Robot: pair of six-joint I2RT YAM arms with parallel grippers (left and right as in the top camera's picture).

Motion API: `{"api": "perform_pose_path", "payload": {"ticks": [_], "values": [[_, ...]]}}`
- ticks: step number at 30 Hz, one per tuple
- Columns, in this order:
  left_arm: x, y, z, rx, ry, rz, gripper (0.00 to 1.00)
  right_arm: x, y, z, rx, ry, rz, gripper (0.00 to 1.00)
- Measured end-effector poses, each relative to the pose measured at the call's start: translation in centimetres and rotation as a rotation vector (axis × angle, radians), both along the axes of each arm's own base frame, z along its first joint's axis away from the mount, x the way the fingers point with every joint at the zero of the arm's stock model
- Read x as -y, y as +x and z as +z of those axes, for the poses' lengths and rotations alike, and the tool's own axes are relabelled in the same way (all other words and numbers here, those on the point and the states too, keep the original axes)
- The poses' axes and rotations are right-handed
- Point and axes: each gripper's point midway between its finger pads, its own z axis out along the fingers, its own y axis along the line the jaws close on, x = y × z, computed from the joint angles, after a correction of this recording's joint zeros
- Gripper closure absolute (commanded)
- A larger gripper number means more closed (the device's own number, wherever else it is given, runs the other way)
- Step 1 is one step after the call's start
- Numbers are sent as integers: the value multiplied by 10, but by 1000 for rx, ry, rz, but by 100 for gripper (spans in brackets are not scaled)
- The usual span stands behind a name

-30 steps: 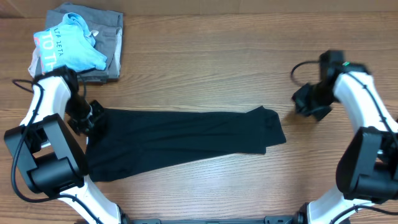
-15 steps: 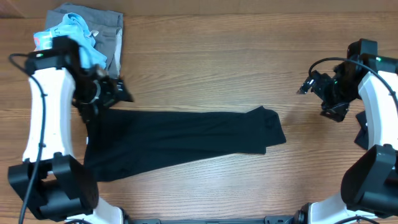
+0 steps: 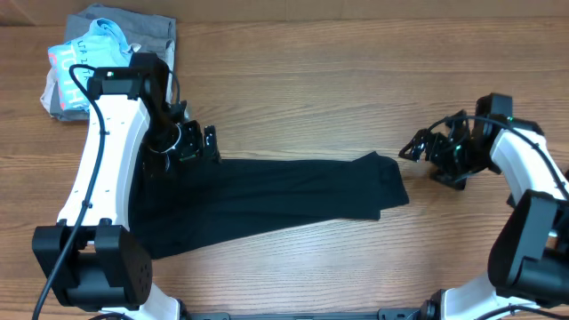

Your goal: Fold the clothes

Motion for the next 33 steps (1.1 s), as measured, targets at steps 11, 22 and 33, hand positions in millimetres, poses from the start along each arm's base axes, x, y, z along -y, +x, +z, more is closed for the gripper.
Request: {"api": "perform_pose_path", "payload": {"ticks": [11,22,33], "values": [[-1,0,-5,0,8,2,0,-8,-10,-30,-16,20,18,0],[-2,2,-5,-2,12,28,0,-76,-27,-32,6,51,223,17],[-2,2,-5,-2,13,28,0,-85,-52,-48,-99,70,214,96]]}}
